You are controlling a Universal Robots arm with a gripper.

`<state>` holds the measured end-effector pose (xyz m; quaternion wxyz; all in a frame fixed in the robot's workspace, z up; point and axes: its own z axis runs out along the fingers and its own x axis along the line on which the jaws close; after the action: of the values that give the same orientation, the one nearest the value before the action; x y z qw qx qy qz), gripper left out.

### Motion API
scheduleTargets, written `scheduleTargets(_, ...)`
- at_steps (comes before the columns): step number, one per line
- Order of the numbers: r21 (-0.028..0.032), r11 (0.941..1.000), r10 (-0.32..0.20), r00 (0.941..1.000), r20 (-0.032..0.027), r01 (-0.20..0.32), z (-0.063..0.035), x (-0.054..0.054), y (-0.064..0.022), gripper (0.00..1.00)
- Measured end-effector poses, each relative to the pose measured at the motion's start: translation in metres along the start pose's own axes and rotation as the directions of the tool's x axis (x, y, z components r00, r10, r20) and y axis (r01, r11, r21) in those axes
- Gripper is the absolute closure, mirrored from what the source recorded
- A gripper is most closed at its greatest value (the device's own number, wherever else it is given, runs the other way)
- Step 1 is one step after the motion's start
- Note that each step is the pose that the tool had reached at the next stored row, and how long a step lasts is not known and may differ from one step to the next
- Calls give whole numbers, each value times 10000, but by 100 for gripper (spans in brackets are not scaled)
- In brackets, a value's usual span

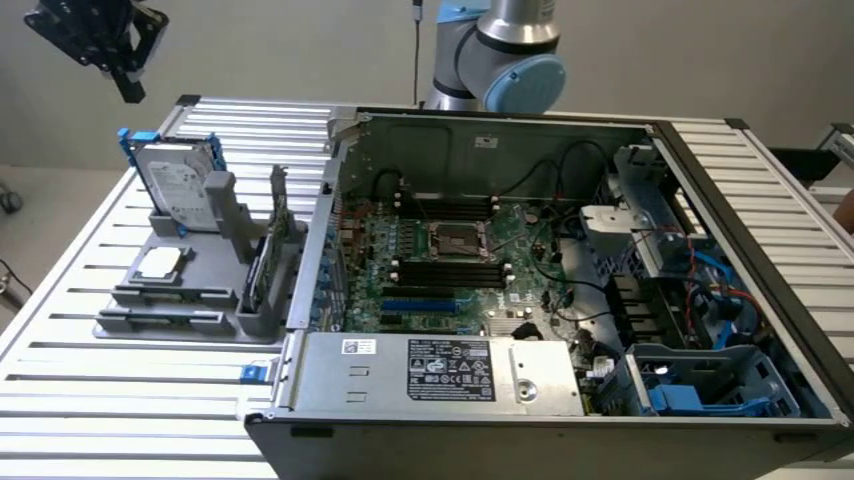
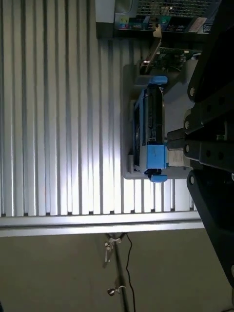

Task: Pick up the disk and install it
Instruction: 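Pick up the disk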

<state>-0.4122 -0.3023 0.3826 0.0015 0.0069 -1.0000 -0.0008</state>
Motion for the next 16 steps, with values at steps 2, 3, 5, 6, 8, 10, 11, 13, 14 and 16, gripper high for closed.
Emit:
scheduleTargets(2,1,9994,-360,9994,0,360,1,0,0,89)
scheduleTargets(3,1,9985,-555,9985,0,555,2,0,0,89)
scheduleTargets(5,0,9958,-913,9958,-1,913,3,-1,0,89)
scheduleTargets(6,-9,9940,-1092,9940,1,1092,5,0,1,89)
scheduleTargets(8,-26,9895,-1448,9895,3,1448,10,0,1,89)
scheduleTargets(10,-43,9835,-1809,9835,5,1809,14,0,0,89)
scheduleTargets(11,-51,9801,-1986,9801,6,1986,16,0,1,89)
scheduleTargets(13,-75,9724,-2331,9725,10,2331,19,0,0,89)
scheduleTargets(14,-87,9684,-2492,9685,12,2492,20,0,0,89)
scheduleTargets(16,-104,9589,-2834,9590,20,2834,23,0,0,89)
